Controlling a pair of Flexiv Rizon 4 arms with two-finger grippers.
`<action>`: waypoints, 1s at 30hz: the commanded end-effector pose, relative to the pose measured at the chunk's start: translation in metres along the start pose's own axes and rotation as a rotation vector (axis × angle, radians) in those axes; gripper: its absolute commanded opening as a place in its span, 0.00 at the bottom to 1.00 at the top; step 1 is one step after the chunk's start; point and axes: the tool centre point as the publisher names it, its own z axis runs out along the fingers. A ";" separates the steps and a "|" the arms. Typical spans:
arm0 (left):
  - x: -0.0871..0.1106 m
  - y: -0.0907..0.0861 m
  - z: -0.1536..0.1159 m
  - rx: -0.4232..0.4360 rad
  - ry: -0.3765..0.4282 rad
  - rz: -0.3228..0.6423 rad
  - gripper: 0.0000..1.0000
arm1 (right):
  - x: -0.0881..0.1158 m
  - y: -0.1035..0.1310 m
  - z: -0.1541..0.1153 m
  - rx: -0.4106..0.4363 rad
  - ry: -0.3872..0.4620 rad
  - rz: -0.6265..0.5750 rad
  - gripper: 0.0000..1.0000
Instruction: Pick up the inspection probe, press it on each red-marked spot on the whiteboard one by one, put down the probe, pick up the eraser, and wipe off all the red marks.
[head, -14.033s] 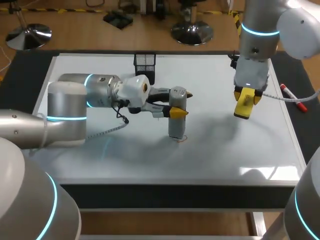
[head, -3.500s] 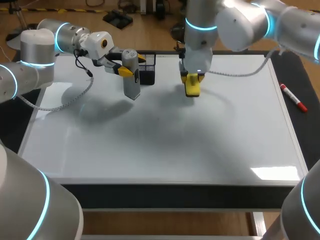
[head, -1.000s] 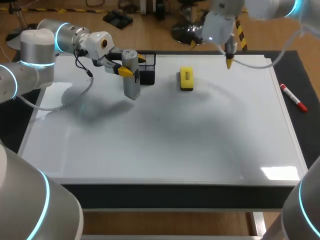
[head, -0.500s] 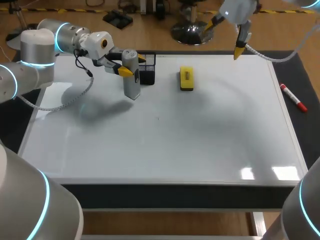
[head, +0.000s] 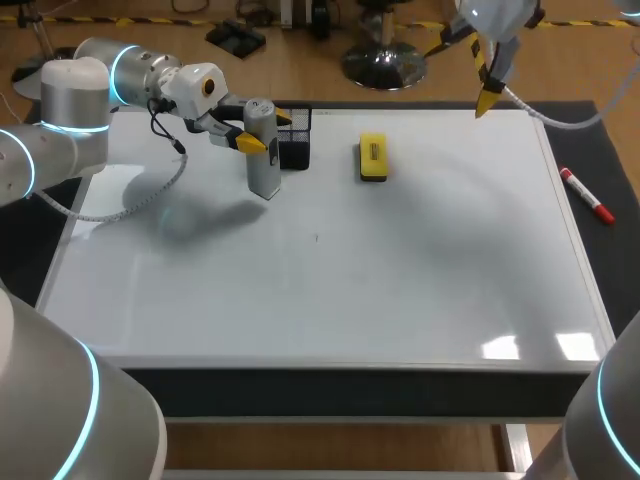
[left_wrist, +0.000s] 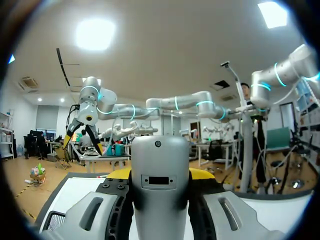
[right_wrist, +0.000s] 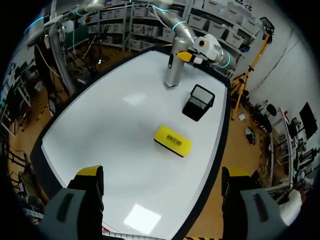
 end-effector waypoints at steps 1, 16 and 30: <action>-0.001 -0.001 0.000 -0.001 0.002 -0.001 0.00 | -0.005 -0.002 -0.001 0.000 0.017 0.001 1.00; 0.004 -0.005 0.001 -0.038 -0.012 -0.019 0.00 | -0.005 -0.002 -0.001 0.000 0.017 0.001 1.00; -0.007 -0.045 -0.009 -0.051 -0.073 0.007 0.00 | -0.005 -0.002 -0.001 0.000 0.017 0.001 1.00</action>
